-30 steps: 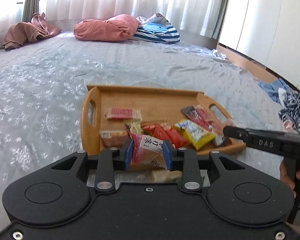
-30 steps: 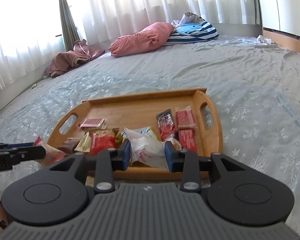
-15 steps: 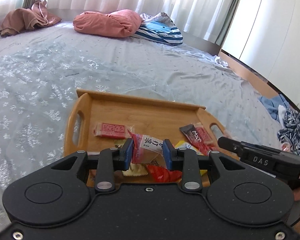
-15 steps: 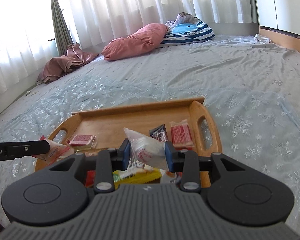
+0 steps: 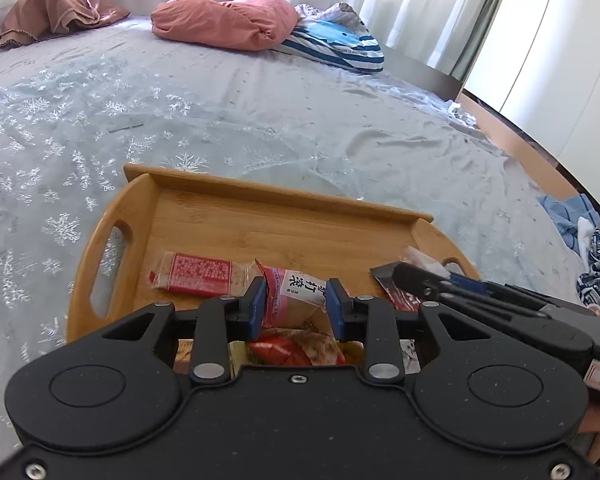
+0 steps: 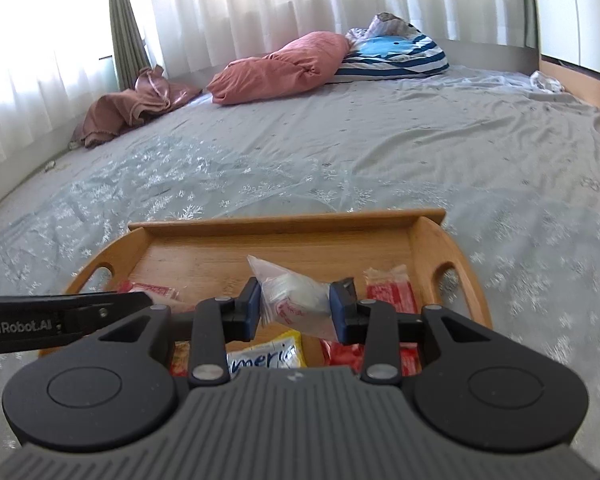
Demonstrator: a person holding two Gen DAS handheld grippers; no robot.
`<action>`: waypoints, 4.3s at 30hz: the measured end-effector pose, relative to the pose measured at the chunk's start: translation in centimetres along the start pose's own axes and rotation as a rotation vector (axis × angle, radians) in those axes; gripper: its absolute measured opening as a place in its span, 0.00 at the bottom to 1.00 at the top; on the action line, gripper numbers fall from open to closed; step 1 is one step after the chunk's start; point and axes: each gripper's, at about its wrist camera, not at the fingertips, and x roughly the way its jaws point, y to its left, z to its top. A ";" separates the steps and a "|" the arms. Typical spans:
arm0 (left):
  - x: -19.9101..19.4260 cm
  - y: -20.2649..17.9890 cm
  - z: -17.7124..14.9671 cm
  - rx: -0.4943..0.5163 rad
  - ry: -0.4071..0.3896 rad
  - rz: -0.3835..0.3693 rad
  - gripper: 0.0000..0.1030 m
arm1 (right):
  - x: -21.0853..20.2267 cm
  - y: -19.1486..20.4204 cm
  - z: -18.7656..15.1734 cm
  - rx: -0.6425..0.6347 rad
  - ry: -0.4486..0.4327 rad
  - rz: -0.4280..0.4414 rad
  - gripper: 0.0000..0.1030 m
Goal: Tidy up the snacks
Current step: 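Carry the pink pack and white pack over the tray with both grippers, then open both grippers to drop the packs onto the tray, then move both tools back toward the wafer pack and green wasabi pea bag, then grasp the wafer pack with the left gripper while the right gripper grasps the green wasabi pea bag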
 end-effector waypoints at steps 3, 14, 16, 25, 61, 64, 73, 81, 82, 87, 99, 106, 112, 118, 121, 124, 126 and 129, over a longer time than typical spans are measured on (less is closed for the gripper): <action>1.0 -0.1 0.2 0.003 0.005 0.006 0.29 | 1.3 0.3 0.0 -0.001 0.015 -0.008 0.39; 3.7 0.4 0.2 0.003 0.025 0.015 0.29 | 3.2 0.5 -0.3 0.021 0.029 0.004 0.39; 4.0 0.4 0.2 0.005 0.028 0.015 0.30 | 3.4 0.3 -0.3 0.021 0.032 -0.002 0.39; 4.4 0.4 -0.1 0.006 0.036 0.021 0.30 | 4.1 -0.5 -0.4 0.038 0.044 -0.016 0.39; -4.5 0.1 -1.7 0.153 -0.054 0.063 0.84 | -2.6 1.2 -0.5 -0.046 -0.008 0.038 0.81; -5.8 0.1 -2.4 0.163 -0.061 0.069 0.86 | -4.0 1.7 -1.0 -0.070 -0.021 0.048 0.84; -8.5 0.8 -4.9 0.176 -0.044 0.066 0.89 | -7.5 2.7 -3.5 -0.130 -0.047 0.064 0.89; -9.8 1.5 -6.8 0.155 -0.029 0.058 0.89 | -9.5 2.8 -5.9 -0.145 -0.059 0.070 0.93; -9.7 1.6 -7.0 0.153 -0.023 0.055 0.89 | -9.7 2.8 -6.2 -0.148 -0.061 0.070 0.94; -9.3 1.6 -7.9 0.155 0.016 0.053 0.89 | -10.3 2.8 -7.7 -0.170 -0.051 0.080 0.95; -7.2 0.9 -8.3 0.147 0.080 0.057 0.89 | -10.5 4.5 -11.0 -0.291 0.012 0.161 0.99; -7.0 1.3 -8.5 0.141 0.094 0.068 0.89 | -9.1 7.4 -12.4 -0.368 0.055 0.166 0.87; -6.7 1.4 -8.8 0.135 0.103 0.066 0.90 | -8.7 8.3 -13.0 -0.378 0.085 0.163 0.56; -6.1 1.1 -9.1 0.136 0.115 0.060 0.89 | -10.2 6.8 -13.3 -0.369 0.080 0.143 0.50; -5.8 0.8 -9.4 0.136 0.124 0.051 0.89 | -11.1 5.5 -13.4 -0.354 0.075 0.112 0.50; -5.4 0.2 -9.8 0.142 0.133 0.045 0.89 | -11.7 4.0 -13.4 -0.335 0.071 0.083 0.50; -5.2 -0.3 -10.1 0.146 0.132 0.046 0.89 | -12.0 3.2 -13.5 -0.318 0.067 0.054 0.50; -4.9 -1.2 -10.6 0.157 0.126 0.051 0.89 | -12.2 1.9 -13.5 -0.284 0.061 0.014 0.51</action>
